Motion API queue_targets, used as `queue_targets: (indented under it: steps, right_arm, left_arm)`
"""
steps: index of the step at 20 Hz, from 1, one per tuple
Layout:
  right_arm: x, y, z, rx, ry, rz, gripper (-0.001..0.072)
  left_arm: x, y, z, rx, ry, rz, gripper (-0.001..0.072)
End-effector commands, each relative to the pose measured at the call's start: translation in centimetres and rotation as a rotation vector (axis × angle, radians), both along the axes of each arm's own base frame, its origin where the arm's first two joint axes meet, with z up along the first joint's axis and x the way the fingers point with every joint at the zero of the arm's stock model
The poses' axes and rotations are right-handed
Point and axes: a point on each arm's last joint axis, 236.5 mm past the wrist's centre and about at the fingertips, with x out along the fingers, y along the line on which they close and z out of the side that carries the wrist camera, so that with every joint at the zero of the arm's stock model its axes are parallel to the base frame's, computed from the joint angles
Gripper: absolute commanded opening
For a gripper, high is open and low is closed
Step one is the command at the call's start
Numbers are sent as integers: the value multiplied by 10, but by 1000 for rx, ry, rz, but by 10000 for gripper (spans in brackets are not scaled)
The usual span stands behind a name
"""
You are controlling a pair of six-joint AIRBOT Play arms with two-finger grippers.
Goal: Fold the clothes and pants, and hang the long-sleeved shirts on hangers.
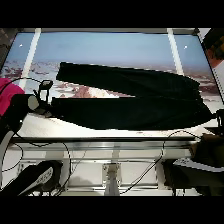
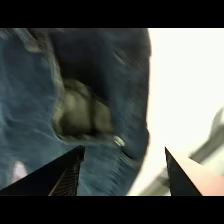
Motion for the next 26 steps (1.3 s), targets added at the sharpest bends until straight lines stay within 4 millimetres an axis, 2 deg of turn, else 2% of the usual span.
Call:
queue_targets:
  steps: [1, 4, 9, 14, 15, 17, 21, 26]
  right_arm:
    - [16, -8, -14, 17, -51, -34, 547]
    - [8, -15, -26, -2, 1, -52, 546]
    - [26, -36, -33, -61, -57, -118, 546]
    - [31, -39, -40, -75, -66, -108, 542]
    - [34, -38, -40, -84, -70, -99, 537]
    - [47, -31, -41, -102, -77, -65, 363]
    - [68, -15, -45, -148, -78, 18, 350]
    - [69, -13, -46, -163, -70, 41, 348]
  left_arm:
    - [0, 0, 0, 0, 0, 1, 11]
    - [0, 0, 0, 0, 0, 1, 11]
    - [2, 0, 1, 0, -8, 1, 12]
    - [7, 0, 2, -2, -30, 2, 12]
    - [8, 0, 2, -2, -35, 2, 12]
    - [9, 0, 2, -3, -40, 2, 12]
    - [9, 0, 2, -3, -40, 2, 12]
    - [9, 0, 2, -3, -40, 2, 12]
